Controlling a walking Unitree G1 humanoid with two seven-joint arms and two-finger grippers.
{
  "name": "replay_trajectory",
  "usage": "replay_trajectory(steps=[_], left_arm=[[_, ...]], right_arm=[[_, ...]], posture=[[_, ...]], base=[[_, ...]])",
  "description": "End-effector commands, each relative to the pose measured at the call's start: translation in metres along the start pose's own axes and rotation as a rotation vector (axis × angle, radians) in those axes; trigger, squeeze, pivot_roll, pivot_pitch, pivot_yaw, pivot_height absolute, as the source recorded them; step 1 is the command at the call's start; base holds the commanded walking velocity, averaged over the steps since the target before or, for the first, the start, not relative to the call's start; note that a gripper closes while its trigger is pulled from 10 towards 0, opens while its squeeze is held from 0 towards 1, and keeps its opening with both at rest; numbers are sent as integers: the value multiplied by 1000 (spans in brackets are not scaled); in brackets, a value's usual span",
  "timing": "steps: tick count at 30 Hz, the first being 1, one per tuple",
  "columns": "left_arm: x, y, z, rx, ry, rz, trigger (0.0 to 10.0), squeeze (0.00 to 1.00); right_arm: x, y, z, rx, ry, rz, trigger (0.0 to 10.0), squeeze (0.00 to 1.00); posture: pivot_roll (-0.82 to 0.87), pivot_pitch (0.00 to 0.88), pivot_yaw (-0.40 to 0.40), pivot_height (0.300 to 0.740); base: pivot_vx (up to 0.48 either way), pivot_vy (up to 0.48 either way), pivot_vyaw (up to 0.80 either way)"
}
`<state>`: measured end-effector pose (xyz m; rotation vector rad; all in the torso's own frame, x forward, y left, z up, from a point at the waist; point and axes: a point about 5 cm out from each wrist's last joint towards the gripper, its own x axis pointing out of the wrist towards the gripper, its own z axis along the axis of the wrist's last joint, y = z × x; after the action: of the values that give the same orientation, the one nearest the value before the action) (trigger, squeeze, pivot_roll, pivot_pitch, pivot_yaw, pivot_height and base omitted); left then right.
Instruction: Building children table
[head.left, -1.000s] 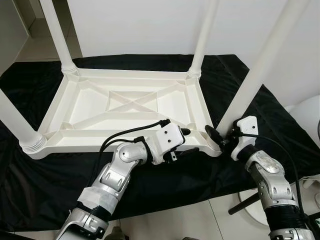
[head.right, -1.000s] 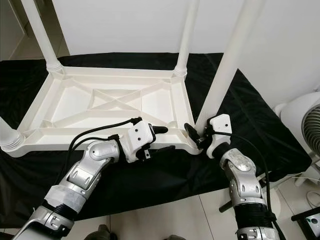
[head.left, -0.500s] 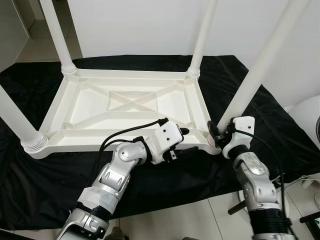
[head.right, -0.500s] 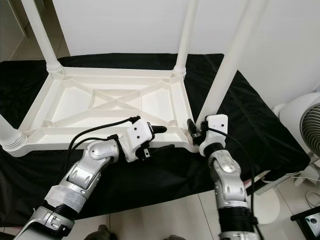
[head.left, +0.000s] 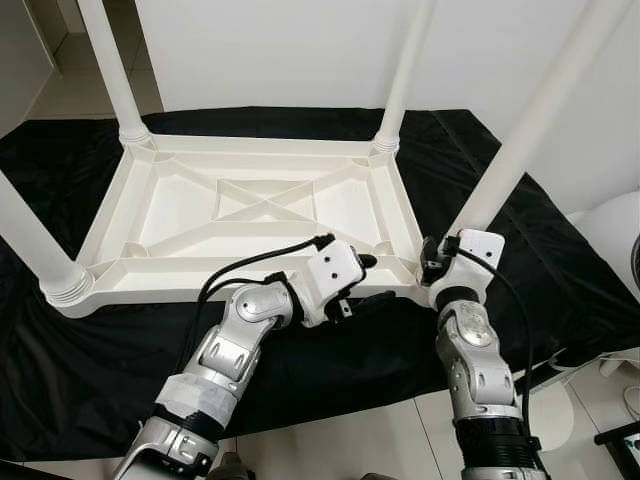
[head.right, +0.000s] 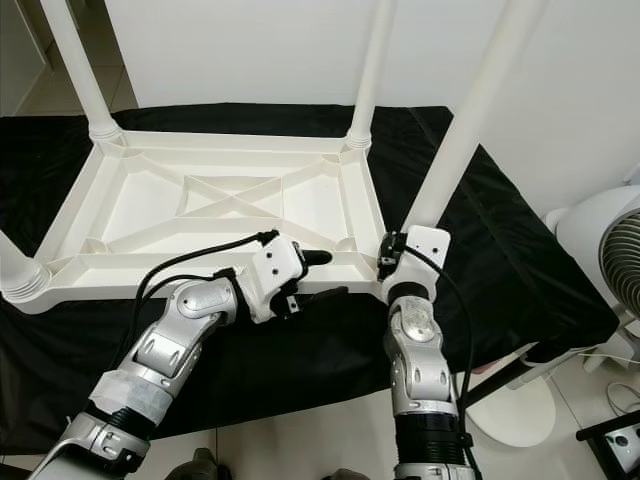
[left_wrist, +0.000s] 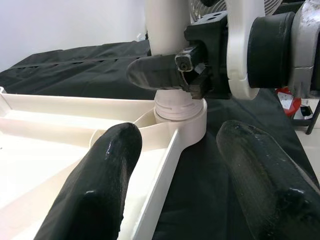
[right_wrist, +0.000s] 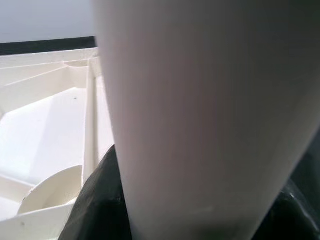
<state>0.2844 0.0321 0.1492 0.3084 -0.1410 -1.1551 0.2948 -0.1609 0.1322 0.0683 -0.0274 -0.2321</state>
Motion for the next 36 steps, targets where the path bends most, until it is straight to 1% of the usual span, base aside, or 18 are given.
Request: replay_trajectory(steps=[1, 2, 6, 12, 13, 15, 17, 18, 19, 20, 21, 24, 27, 29, 30, 31, 32, 36], left_arm=[[0, 2, 0, -8, 0, 83, 10000, 0], [0, 2, 0, -8, 2, 84, 10000, 0], [-1, 3, 0, -8, 1, 95, 10000, 0], [-1, 3, 1, -12, -11, 98, 10000, 0], [-1, 3, 2, -15, -15, 103, 10000, 0], [-1, 3, 2, -17, -17, 106, 10000, 0], [-2, 5, 3, -19, -19, 112, 10000, 0], [-2, 5, 3, -19, -19, 112, 10000, 0], [-3, 6, 3, -19, -21, 115, 10000, 0], [-3, 6, 3, -19, -21, 115, 10000, 0], [-4, 9, 3, -16, -20, 122, 10000, 0], [-5, 13, 3, -10, -18, 133, 10000, 0], [-7, 16, 4, -5, -16, 141, 10000, 0], [-7, 16, 4, -5, -16, 141, 10000, 0], [-7, 18, 4, -4, -16, 145, 10000, 0], [-7, 18, 4, -4, -16, 145, 10000, 0], [-6, 23, 6, -4, -17, 182, 10000, 0], [-6, 27, 6, -4, -15, 219, 10000, 0]], right_arm=[[0, 2, -3, 8, 25, -5, 10000, 0], [-2, 1, -2, 4, 15, 3, 10000, 1000], [-9, -6, 4, 2, -30, -14, 10000, 1000], [-18, -13, 2, -19, -28, -62, 10000, 1000], [-25, -16, -1, -29, -23, -69, 10000, 0], [-30, -18, -2, -35, -20, -73, 10000, 0], [-41, -19, -5, -53, -18, -52, 10000, 0], [-41, -19, -5, -53, -18, -52, 10000, 0], [-49, -18, -7, -71, -16, -31, 10000, 0], [-49, -18, -7, -71, -16, -31, 10000, 0], [-56, -17, -9, -70, -6, -22, 10000, 0], [-66, -15, -13, -67, 9, -8, 10000, 0], [-73, -10, -15, -61, 18, 43, 10000, 0], [-73, -10, -15, -61, 18, 43, 10000, 0], [-75, -6, -16, -55, 18, 82, 4471, 0], [-75, -6, -16, -55, 18, 82, 4471, 0], [-73, 2, -13, -43, 5, 160, 0, 0], [-71, 7, -9, -31, -9, 208, 0, 0]], posture=[[35, 0, -57, 740], [37, 0, -61, 740], [38, 0, -68, 740], [37, 0, -73, 740], [33, 0, -72, 740], [33, 0, -72, 740], [30, 0, -72, 740], [30, 0, -72, 740], [28, 0, -71, 740], [28, 0, -71, 740], [23, 0, -68, 740], [20, 0, -65, 740], [14, 0, -57, 740], [14, 0, -57, 740], [14, 0, -57, 740], [14, 0, -57, 740], [11, 0, -49, 740], [14, 0, -45, 740]], base=[[0, 0, 0], [0, 0, 0], [0, 0, 0], [0, 0, 0], [0, 0, 0], [0, 0, 0], [0, 0, 0], [0, 0, 0], [0, 0, 0], [0, 0, 0], [0, 0, 0], [0, 0, 0], [0, 0, 0], [0, 0, 0], [0, 0, 0], [0, 0, 0], [0, 0, 0], [0, 0, 0]])
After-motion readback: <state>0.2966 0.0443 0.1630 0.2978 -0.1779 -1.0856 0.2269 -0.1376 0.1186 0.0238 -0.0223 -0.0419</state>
